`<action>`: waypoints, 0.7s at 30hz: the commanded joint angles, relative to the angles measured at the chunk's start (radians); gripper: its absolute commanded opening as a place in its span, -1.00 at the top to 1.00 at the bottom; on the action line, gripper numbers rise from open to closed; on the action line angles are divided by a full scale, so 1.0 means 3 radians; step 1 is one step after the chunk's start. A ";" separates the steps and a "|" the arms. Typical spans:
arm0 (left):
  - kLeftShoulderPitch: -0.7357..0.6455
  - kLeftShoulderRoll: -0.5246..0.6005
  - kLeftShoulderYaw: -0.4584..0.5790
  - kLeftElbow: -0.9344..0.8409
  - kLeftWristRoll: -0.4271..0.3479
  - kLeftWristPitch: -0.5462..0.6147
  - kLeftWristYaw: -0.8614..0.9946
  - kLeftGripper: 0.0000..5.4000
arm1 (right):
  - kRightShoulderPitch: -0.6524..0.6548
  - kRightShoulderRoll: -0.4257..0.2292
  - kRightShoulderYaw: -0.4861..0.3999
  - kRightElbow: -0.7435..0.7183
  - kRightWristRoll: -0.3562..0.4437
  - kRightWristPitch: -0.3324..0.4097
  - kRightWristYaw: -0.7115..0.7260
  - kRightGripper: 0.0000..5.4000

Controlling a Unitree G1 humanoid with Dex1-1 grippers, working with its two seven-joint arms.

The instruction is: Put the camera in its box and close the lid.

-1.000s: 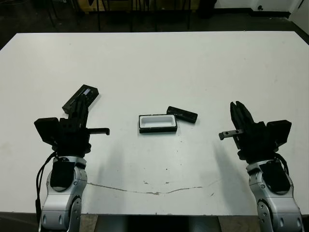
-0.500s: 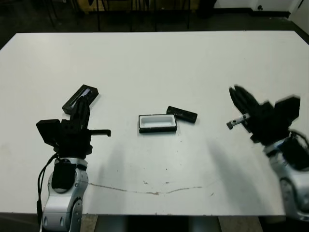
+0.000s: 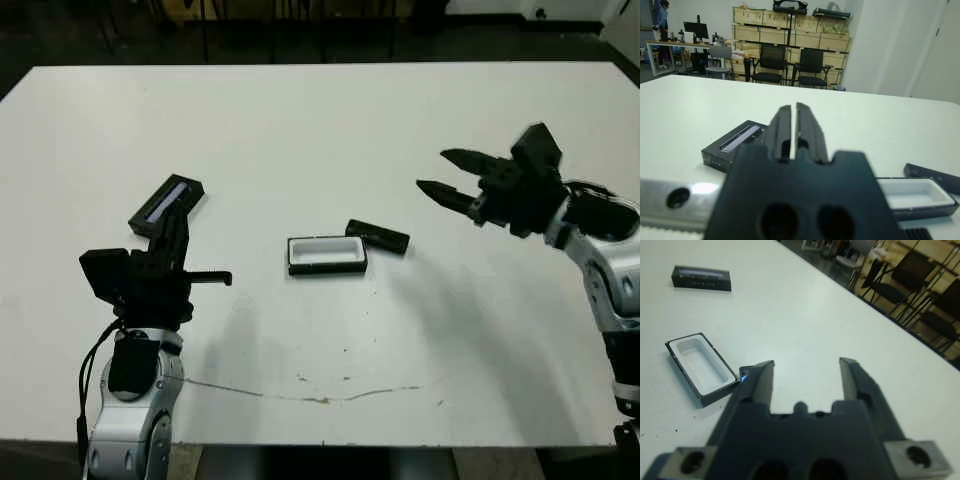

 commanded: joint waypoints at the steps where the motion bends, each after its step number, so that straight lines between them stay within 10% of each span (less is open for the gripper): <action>1: 0.0029 0.0021 0.0008 0.0017 -0.0006 0.0078 -0.0017 1.00 | -0.0094 0.0033 0.0044 0.0268 -0.0026 -0.0014 0.0102 -0.24; 13: 0.0060 0.0011 -0.0009 0.0054 -0.0011 0.0033 -0.0068 1.00 | -0.0248 0.0145 0.0175 0.0844 -0.0102 -0.0259 0.0453 -1.00; 21: 0.0070 0.0028 -0.0010 0.0088 0.0003 0.0010 -0.0106 1.00 | -0.0292 0.0209 0.0174 0.1022 -0.0098 -0.0323 0.0627 -1.00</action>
